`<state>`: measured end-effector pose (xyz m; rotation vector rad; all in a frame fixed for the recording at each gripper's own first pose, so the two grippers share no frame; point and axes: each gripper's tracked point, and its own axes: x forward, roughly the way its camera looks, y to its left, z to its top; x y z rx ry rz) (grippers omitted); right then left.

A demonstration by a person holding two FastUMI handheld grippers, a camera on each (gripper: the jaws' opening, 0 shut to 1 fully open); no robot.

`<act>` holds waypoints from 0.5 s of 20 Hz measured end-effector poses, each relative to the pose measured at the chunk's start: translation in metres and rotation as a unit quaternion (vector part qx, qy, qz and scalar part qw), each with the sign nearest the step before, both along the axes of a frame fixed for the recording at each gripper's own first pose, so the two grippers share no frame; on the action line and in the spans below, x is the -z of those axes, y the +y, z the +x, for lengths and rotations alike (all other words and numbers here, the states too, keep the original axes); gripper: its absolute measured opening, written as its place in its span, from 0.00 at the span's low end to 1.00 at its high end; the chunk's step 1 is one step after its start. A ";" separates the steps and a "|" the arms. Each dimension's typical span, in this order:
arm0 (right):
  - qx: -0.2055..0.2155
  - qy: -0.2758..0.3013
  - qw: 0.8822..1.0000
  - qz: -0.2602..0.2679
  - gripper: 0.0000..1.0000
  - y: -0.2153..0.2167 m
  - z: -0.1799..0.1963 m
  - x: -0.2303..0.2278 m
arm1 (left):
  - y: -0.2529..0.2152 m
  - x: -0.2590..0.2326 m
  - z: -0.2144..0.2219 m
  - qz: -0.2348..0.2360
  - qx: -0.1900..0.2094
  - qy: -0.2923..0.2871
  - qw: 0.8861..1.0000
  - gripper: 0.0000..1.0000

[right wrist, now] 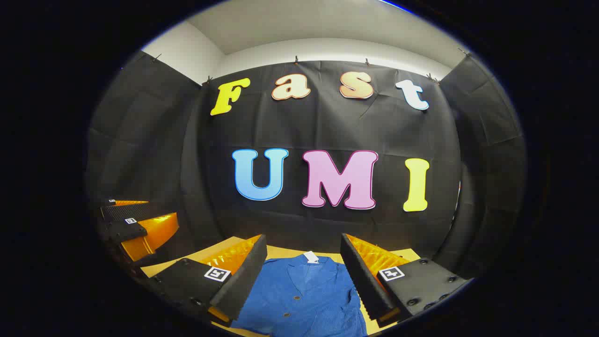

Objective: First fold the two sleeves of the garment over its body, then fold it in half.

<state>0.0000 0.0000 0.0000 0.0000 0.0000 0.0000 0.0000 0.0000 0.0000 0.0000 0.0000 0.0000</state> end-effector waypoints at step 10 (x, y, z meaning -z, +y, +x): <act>-0.003 -0.018 1.000 -0.023 0.99 0.006 -0.002 -0.006 | 0.000 -0.007 -0.002 0.002 0.009 -0.011 1.000 0.81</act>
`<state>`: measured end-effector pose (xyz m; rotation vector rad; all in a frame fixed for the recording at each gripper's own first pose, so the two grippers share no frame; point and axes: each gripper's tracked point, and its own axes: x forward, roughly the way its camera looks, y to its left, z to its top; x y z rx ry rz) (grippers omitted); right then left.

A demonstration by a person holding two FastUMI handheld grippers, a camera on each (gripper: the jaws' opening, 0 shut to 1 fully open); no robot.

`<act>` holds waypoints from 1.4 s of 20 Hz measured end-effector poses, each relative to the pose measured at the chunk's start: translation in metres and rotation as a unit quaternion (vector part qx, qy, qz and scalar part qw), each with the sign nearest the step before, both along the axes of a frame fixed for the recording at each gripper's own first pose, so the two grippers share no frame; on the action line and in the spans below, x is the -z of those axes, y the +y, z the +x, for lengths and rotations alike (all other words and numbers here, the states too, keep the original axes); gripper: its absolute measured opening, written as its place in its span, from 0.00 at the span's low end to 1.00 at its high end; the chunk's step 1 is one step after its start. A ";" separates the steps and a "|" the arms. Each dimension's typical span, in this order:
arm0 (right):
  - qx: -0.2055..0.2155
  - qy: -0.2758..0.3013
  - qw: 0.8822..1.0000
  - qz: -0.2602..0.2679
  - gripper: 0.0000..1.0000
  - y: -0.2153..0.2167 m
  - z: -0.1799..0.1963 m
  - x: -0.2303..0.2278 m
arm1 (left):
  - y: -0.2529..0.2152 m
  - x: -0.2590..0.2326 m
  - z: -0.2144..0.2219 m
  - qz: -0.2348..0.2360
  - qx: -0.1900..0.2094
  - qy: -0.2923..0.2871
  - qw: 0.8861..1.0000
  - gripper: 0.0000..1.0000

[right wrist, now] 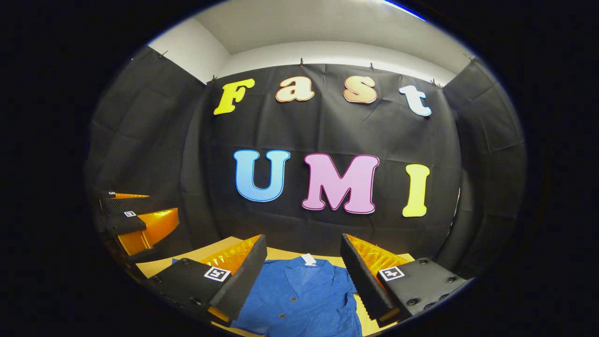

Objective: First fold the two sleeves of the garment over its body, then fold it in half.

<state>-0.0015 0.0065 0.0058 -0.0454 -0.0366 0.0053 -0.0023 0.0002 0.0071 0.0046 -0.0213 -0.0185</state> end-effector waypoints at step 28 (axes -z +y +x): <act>0.154 -0.002 0.988 -0.014 0.92 -0.108 -0.036 0.009 | -0.037 0.021 0.001 -0.038 0.088 -0.015 0.995 0.82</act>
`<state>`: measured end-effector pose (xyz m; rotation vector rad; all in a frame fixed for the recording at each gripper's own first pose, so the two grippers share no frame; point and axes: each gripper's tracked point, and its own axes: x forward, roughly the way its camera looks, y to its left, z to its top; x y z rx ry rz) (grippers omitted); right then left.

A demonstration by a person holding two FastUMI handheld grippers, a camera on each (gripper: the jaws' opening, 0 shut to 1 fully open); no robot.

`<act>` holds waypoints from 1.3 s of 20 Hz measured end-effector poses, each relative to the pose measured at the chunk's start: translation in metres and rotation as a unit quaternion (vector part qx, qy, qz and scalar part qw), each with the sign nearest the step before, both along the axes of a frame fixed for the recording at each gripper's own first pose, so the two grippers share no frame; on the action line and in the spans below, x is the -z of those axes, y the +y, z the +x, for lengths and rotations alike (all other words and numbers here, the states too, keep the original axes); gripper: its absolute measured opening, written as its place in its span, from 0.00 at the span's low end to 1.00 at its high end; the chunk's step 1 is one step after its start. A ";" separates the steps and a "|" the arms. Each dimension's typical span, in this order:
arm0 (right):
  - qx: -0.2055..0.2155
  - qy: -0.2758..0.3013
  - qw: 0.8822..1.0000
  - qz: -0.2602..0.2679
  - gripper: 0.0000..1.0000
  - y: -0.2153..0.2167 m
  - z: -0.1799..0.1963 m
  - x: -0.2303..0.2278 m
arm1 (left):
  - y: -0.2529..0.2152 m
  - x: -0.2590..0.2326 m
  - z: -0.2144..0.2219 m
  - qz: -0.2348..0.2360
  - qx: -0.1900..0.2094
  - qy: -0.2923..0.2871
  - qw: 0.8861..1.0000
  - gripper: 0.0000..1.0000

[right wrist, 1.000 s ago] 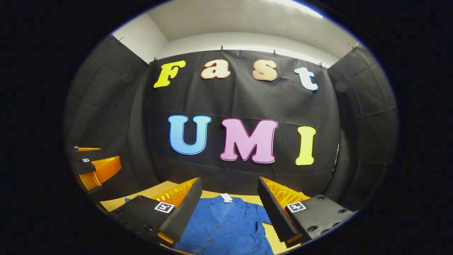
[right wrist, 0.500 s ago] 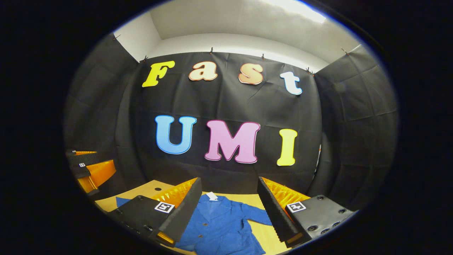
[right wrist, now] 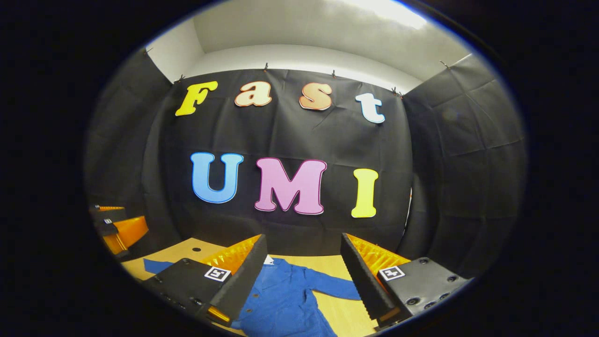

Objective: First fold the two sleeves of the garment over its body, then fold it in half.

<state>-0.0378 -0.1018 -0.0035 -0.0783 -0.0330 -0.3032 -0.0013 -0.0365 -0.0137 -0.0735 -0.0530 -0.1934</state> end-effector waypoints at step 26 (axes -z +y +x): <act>0.243 0.365 0.849 0.296 0.99 -0.328 0.124 0.310 | -0.027 0.071 0.113 0.034 -0.018 0.141 0.989 0.82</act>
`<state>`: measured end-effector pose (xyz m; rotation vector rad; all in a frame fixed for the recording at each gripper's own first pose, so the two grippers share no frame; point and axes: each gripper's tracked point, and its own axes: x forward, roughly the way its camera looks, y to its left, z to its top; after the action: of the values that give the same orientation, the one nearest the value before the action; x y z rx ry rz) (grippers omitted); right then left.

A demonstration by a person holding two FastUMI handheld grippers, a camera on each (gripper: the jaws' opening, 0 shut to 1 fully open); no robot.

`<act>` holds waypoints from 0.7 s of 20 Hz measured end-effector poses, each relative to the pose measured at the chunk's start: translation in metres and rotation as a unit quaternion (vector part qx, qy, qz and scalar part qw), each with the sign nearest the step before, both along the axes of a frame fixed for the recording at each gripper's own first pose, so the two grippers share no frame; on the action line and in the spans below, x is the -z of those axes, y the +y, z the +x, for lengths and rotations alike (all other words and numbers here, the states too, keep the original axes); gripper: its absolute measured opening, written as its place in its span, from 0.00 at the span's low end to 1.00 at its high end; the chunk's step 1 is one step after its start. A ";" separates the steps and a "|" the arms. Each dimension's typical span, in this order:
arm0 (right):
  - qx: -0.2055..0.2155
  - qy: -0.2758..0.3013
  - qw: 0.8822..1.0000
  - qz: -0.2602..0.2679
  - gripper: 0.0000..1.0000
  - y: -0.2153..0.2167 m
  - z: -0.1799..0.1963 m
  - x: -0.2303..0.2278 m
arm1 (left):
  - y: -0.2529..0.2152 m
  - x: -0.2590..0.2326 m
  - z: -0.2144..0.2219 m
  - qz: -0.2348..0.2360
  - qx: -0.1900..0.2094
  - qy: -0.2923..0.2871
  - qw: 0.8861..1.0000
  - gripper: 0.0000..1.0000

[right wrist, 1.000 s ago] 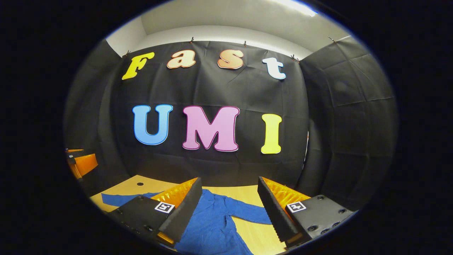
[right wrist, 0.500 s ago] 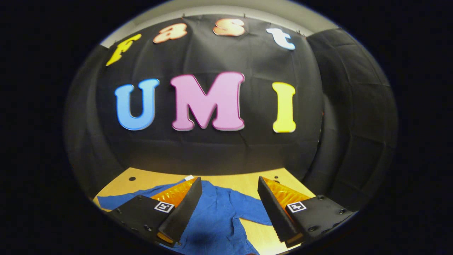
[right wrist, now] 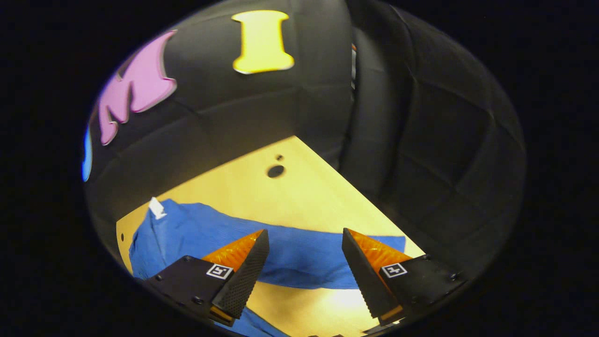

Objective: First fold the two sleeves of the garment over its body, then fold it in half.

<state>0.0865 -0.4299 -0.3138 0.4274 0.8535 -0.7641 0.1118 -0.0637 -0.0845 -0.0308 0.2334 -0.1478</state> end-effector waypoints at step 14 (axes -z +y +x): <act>0.108 0.124 0.983 0.075 0.98 -0.053 -0.067 0.078 | -0.052 0.009 0.003 0.034 0.027 0.023 0.999 0.82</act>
<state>0.0191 -0.4824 -0.3922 0.5737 1.1155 -0.9705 0.1152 -0.1154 -0.0933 0.0391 0.2848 -0.1936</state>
